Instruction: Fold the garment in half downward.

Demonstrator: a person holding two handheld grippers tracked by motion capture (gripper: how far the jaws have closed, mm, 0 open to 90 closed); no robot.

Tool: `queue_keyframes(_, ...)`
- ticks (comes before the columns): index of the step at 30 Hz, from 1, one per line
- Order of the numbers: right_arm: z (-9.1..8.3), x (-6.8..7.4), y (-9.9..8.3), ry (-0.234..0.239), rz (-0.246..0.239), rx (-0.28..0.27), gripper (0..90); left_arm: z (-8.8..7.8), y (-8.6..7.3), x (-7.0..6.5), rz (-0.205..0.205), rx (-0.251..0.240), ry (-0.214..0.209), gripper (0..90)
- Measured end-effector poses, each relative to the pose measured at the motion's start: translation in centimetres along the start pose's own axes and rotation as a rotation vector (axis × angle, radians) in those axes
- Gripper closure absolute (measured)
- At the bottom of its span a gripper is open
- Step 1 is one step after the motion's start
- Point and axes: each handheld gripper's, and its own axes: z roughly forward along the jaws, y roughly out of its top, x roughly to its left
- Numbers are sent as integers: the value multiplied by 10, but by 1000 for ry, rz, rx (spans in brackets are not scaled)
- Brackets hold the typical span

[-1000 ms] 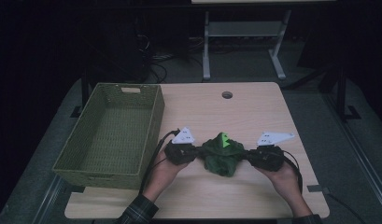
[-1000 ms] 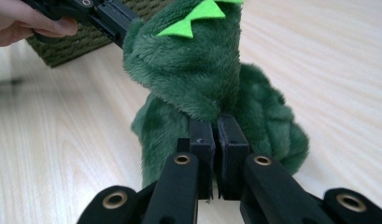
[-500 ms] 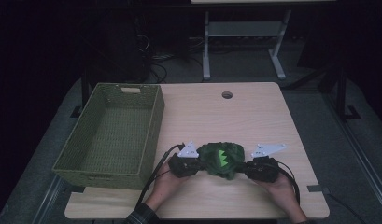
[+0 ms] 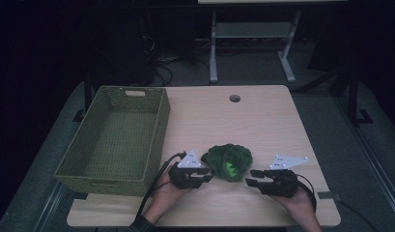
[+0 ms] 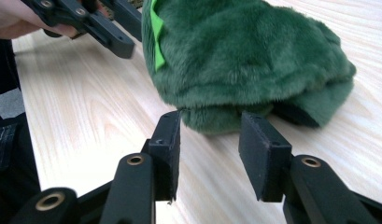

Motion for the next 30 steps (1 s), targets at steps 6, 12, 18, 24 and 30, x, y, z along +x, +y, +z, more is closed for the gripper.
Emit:
queue_keyframes(6, -10, -2, 5, -8, 9, -29, 750, -16, 7, 2, -11, -19, -1, 815)
queue_keyframes(12, -6, -12, 31, -45, 2, -47, 895, -15, 36, 12, -9, -61, 8, 896)
queue_keyframes(18, 18, -25, 45, -33, 17, -12, 898, 9, 48, 25, -42, -48, 0, 896)
queue_keyframes(24, 34, -28, 36, -36, 35, 70, 899, 31, 33, 28, -52, 39, -9, 898)
queue_keyframes(30, 38, -22, 25, -10, 24, 120, 899, 33, 18, 23, -55, 76, -26, 898)
